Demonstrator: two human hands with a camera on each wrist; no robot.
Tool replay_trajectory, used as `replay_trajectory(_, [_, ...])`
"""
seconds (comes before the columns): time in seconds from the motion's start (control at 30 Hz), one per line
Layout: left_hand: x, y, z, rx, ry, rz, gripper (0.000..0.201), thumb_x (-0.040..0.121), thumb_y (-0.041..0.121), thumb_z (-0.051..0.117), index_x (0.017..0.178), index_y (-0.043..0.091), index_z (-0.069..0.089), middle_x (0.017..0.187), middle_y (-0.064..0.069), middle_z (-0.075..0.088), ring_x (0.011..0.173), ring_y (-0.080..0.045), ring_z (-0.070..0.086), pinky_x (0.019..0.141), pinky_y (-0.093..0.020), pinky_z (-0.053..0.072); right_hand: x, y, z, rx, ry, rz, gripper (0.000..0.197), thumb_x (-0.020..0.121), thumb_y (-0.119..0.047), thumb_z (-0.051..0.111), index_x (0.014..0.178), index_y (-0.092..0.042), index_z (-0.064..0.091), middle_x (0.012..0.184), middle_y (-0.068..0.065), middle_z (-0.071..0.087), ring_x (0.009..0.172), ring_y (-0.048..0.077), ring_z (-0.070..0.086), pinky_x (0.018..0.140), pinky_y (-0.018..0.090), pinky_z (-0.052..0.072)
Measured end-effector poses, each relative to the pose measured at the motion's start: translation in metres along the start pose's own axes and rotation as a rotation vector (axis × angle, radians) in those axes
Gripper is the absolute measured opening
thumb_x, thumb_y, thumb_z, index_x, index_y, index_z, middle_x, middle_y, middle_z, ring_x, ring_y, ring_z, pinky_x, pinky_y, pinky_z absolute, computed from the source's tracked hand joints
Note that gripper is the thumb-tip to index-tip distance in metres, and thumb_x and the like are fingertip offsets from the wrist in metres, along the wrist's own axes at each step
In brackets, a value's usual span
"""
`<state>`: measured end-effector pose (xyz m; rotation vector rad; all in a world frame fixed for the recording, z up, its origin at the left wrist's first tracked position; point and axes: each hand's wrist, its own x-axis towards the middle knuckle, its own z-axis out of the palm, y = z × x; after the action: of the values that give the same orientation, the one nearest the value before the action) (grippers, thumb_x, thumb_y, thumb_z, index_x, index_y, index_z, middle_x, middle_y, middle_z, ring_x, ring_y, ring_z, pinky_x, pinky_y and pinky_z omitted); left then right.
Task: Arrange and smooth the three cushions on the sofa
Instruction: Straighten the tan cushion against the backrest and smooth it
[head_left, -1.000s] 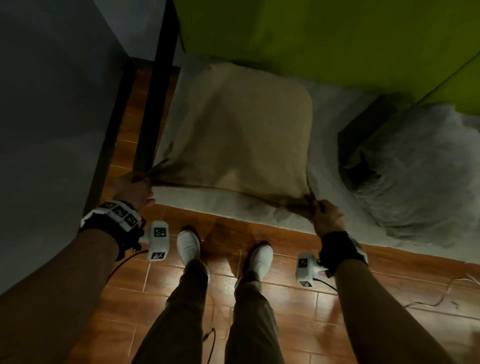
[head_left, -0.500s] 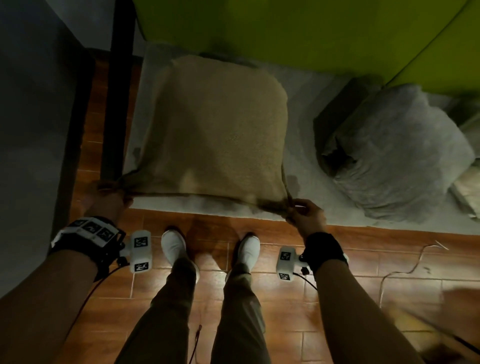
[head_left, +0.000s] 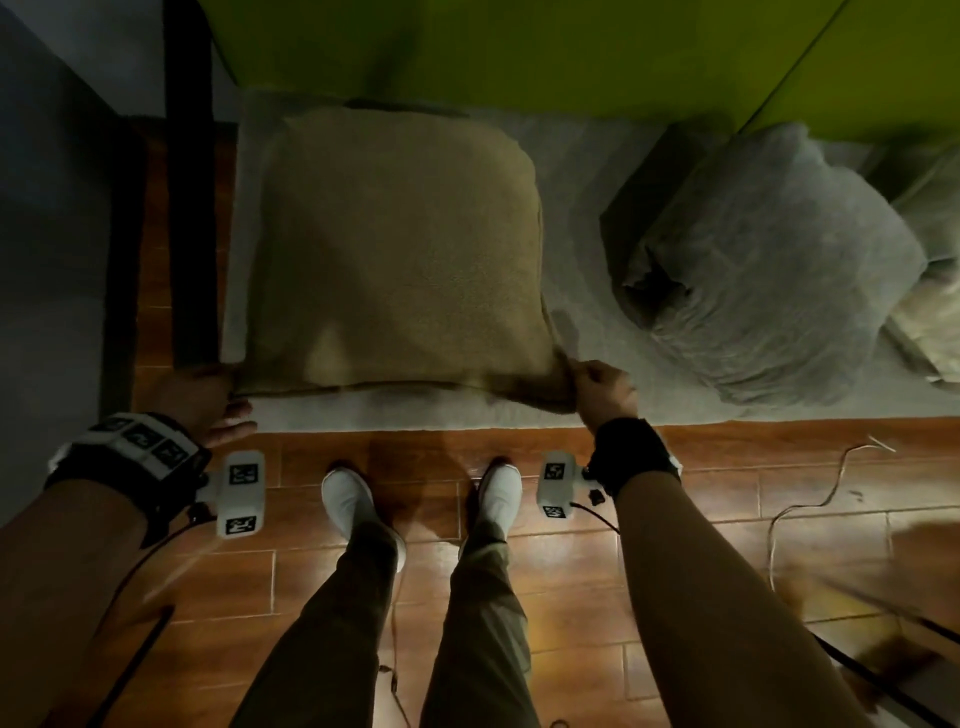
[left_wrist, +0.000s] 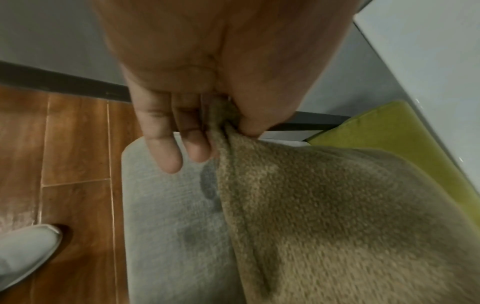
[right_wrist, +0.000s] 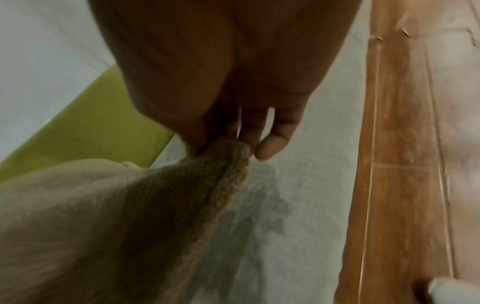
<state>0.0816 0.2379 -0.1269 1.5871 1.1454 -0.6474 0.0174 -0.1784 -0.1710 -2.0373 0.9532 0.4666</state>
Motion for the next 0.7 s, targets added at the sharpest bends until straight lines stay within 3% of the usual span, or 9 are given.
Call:
replay_trajectory(0.07, [-0.002,0.000,0.000,0.143,0.028,0.077,0.034,0.103,0.013,0.045,0.134,0.001,0.053,0.122,-0.019,0.058,0.085,-0.027,0.060,0.078,-0.040,0.051,0.005,0.005,-0.001,-0.103,0.065,-0.026,0.033,0.104,-0.027,0.051,0.115,-0.003,0.071,0.110,0.024,0.070,0.102,0.039,0.066,0.083,0.043,0.054])
replay_trajectory(0.13, [-0.008,0.002,0.000,0.326,0.097,0.198,0.040,0.103,0.011,0.046,0.139,-0.005,0.048,0.137,-0.027,0.054,0.111,-0.042,0.059,0.083,-0.038,0.046,0.003,0.004,0.004,-0.107,0.057,-0.022,0.034,0.105,-0.029,0.050,0.118,-0.004,0.068,0.115,0.024,0.068,0.105,0.040,0.064,0.086,0.044,0.053])
replay_trajectory(0.2, [-0.009,0.003,0.002,0.459,0.087,0.316,0.040,0.102,0.015,0.047,0.140,0.001,0.052,0.139,-0.026,0.054,0.123,-0.043,0.053,0.088,-0.037,0.043,0.000,0.003,0.008,-0.022,0.009,-0.018,0.036,0.104,-0.040,0.050,0.127,-0.016,0.064,0.117,0.013,0.066,0.105,0.032,0.062,0.082,0.038,0.052])
replay_trajectory(0.27, [-0.011,0.010,0.001,0.554,0.039,0.381,0.039,0.101,0.023,0.049,0.138,0.014,0.057,0.139,-0.018,0.057,0.121,-0.037,0.055,0.091,-0.034,0.043,-0.004,0.000,0.007,0.046,-0.052,-0.032,0.036,0.102,-0.050,0.052,0.130,-0.029,0.061,0.111,0.001,0.064,0.098,0.020,0.060,0.071,0.028,0.047])
replay_trajectory(0.37, [-0.008,0.023,-0.002,0.711,0.006,0.362,0.036,0.102,0.027,0.049,0.127,0.008,0.066,0.130,-0.017,0.062,0.118,-0.037,0.057,0.093,-0.031,0.042,0.000,-0.002,0.009,-0.012,-0.071,-0.057,0.022,0.099,-0.049,0.057,0.113,-0.035,0.066,0.102,0.002,0.068,0.096,0.023,0.065,0.076,0.031,0.047])
replay_trajectory(0.43, [-0.004,0.028,0.000,0.835,-0.021,0.385,0.033,0.101,0.025,0.048,0.113,0.004,0.071,0.118,-0.019,0.067,0.106,-0.038,0.061,0.089,-0.037,0.049,0.001,-0.006,0.009,-0.022,-0.035,-0.048,0.020,0.100,-0.043,0.057,0.109,-0.029,0.068,0.098,0.006,0.067,0.096,0.028,0.065,0.077,0.032,0.046])
replay_trajectory(0.5, [-0.001,0.030,-0.001,0.903,0.030,0.405,0.027,0.098,0.019,0.048,0.104,0.003,0.069,0.109,-0.023,0.068,0.098,-0.038,0.063,0.079,-0.037,0.050,0.001,-0.005,0.005,-0.008,0.005,-0.034,0.030,0.103,-0.040,0.055,0.118,-0.018,0.069,0.100,0.010,0.063,0.093,0.027,0.060,0.077,0.031,0.041])
replay_trajectory(0.6, [0.001,0.028,-0.002,0.900,0.078,0.436,0.028,0.101,0.024,0.045,0.109,0.004,0.063,0.107,-0.021,0.066,0.095,-0.038,0.062,0.073,-0.034,0.044,0.000,-0.005,0.001,-0.047,-0.006,-0.058,0.034,0.105,-0.039,0.051,0.123,-0.015,0.067,0.103,0.012,0.064,0.088,0.025,0.056,0.069,0.030,0.041])
replay_trajectory(0.7, [0.000,0.026,-0.002,0.829,0.015,0.460,0.029,0.100,0.036,0.048,0.116,0.016,0.062,0.110,-0.014,0.069,0.099,-0.035,0.064,0.082,-0.037,0.051,-0.001,-0.003,0.004,-0.044,-0.056,-0.059,0.032,0.103,-0.041,0.055,0.126,-0.022,0.064,0.104,0.007,0.063,0.088,0.022,0.058,0.068,0.029,0.043])
